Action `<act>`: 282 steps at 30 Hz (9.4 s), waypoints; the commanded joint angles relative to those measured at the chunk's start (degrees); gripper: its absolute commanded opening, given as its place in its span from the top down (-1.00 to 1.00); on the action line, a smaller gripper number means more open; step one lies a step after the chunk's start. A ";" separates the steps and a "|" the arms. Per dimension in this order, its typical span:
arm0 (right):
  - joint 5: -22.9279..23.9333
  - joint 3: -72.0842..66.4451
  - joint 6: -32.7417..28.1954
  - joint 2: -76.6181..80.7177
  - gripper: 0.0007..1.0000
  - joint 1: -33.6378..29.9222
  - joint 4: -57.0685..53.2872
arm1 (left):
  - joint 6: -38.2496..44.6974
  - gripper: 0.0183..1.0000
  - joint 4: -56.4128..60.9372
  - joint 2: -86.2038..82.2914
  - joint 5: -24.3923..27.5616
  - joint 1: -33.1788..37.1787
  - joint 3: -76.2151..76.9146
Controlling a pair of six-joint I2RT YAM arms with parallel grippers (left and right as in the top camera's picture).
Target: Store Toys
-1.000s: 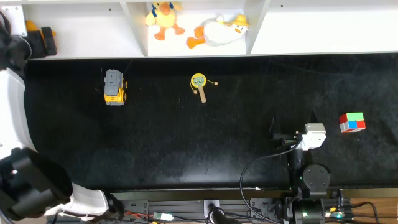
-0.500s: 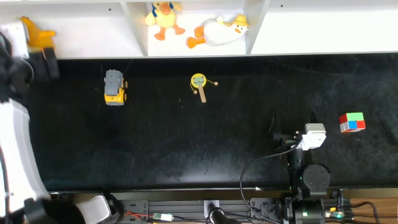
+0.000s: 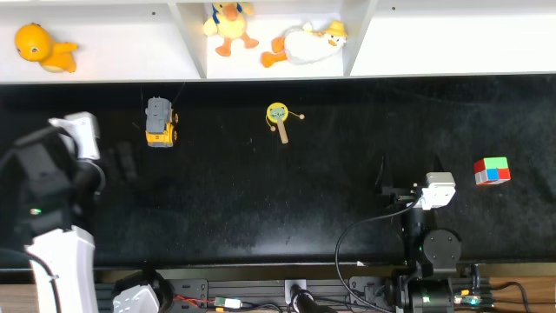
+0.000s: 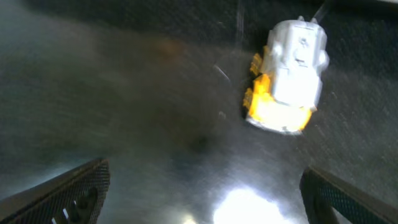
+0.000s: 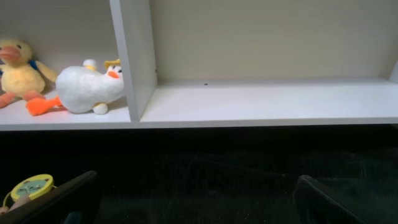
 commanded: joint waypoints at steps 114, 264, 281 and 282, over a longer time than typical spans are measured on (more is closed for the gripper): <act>0.20 -0.79 0.22 -0.59 -0.99 -0.35 0.24 | -10.51 0.37 30.34 35.12 -9.18 -19.06 20.52; 21.35 75.80 42.45 110.55 -0.99 43.45 -36.74 | -2.84 -1.00 34.73 -57.51 -7.34 -19.63 -44.65; 16.90 75.87 36.15 111.97 -0.99 41.53 -35.91 | -2.84 -1.00 34.73 -57.51 -7.34 -19.63 -44.65; 16.92 75.87 36.11 111.97 -0.99 41.38 -35.95 | -2.84 -1.00 34.73 -57.51 -7.34 -19.63 -44.65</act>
